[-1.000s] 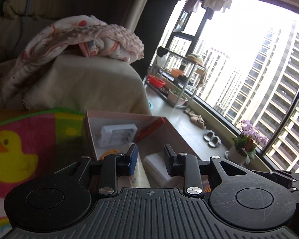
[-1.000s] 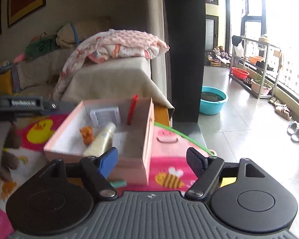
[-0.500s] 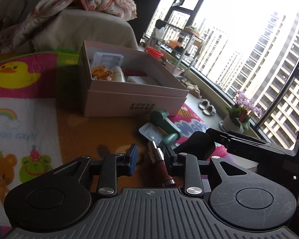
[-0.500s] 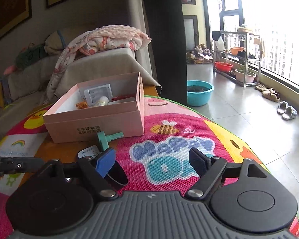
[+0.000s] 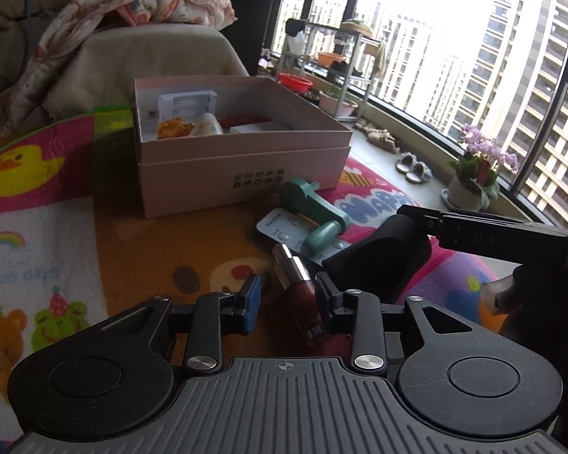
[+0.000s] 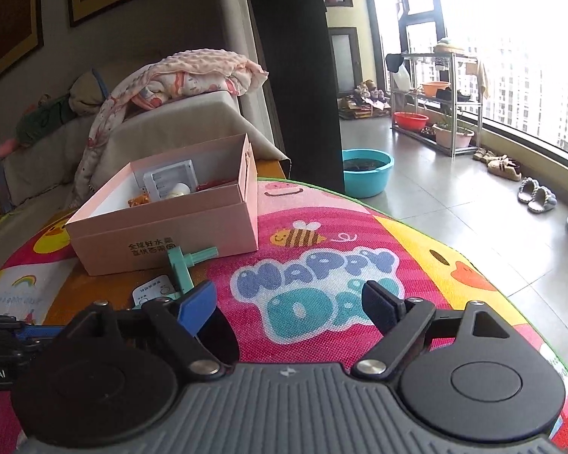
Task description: Organize rigid objects
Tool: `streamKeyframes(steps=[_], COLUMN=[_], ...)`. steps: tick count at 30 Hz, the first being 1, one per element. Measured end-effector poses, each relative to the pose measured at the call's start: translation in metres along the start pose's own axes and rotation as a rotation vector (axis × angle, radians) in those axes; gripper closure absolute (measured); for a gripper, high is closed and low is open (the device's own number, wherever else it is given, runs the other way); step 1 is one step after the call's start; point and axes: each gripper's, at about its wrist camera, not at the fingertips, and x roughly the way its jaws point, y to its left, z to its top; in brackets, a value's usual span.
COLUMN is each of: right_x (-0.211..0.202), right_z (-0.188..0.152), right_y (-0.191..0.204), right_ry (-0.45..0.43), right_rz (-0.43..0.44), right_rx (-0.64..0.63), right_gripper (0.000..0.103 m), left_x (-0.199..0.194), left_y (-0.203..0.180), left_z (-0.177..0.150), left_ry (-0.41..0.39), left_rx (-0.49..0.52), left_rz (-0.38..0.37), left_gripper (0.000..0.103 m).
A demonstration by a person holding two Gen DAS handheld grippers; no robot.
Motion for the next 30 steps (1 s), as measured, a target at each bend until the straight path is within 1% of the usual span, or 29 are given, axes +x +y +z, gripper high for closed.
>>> streamKeyframes(steps=[2,7,9,10,12,13,15,17,19,21,23,25,26,27,30], right_x=[0.001,0.002,0.002,0.002,0.002,0.002,0.002,0.002,0.003,0.003,0.002,-0.003,-0.008,-0.015,-0.041], right_z=[0.000,0.001,0.001,0.001,0.001,0.001,0.000,0.000,0.000,0.000,0.000,0.000,0.000,-0.002,-0.013], right_y=[0.000,0.000,0.000,0.000,0.000,0.000,0.000,0.000,-0.001,-0.001,-0.001,-0.001,-0.001,0.001,0.010], right_ry=[0.007,0.007,0.007,0.007,0.008,0.008,0.009,0.010,0.012,0.014,0.012,0.008,0.022,0.035,0.069], right_rz=[-0.003,-0.004,-0.003,-0.003,-0.003,-0.003,-0.003,-0.002,-0.002,-0.003,-0.004,-0.001,0.013,0.042,0.167], right_rx=[0.004,0.006,0.006,0.007,0.006,0.007,0.009,0.010,0.014,0.017,0.020,0.015,0.002,-0.026,-0.153], right_gripper=[0.018,0.018,0.018,0.018,0.017,0.017,0.017,0.017,0.016,0.016,0.016,0.016,0.016,0.016,0.016], left_x=[-0.003,-0.011,-0.014,-0.016,-0.022,-0.024,-0.027,-0.022,-0.011,-0.001,0.005,0.002,-0.003,-0.008,-0.028], left_y=[0.003,0.024,0.033,0.037,0.042,0.042,0.036,0.023,0.011,0.003,-0.001,-0.002,-0.001,0.001,0.017], left_z=[0.001,0.003,0.004,0.004,0.006,0.007,0.010,0.015,0.021,0.026,0.027,0.024,0.022,0.019,0.008], left_ry=[-0.010,-0.024,-0.031,-0.035,-0.048,-0.056,-0.068,-0.054,-0.040,-0.026,-0.010,-0.005,-0.009,-0.016,-0.043], left_rx=[0.019,0.021,0.007,-0.007,-0.036,-0.045,-0.043,-0.022,-0.014,-0.009,-0.013,-0.007,0.001,0.006,-0.011], left_rz=[0.056,0.174,0.203,0.202,0.174,0.144,0.062,-0.039,-0.105,-0.116,-0.105,-0.102,-0.101,-0.098,-0.092], left_gripper=[0.068,0.069,0.069,0.069,0.070,0.070,0.070,0.070,0.070,0.070,0.070,0.070,0.070,0.070,0.070])
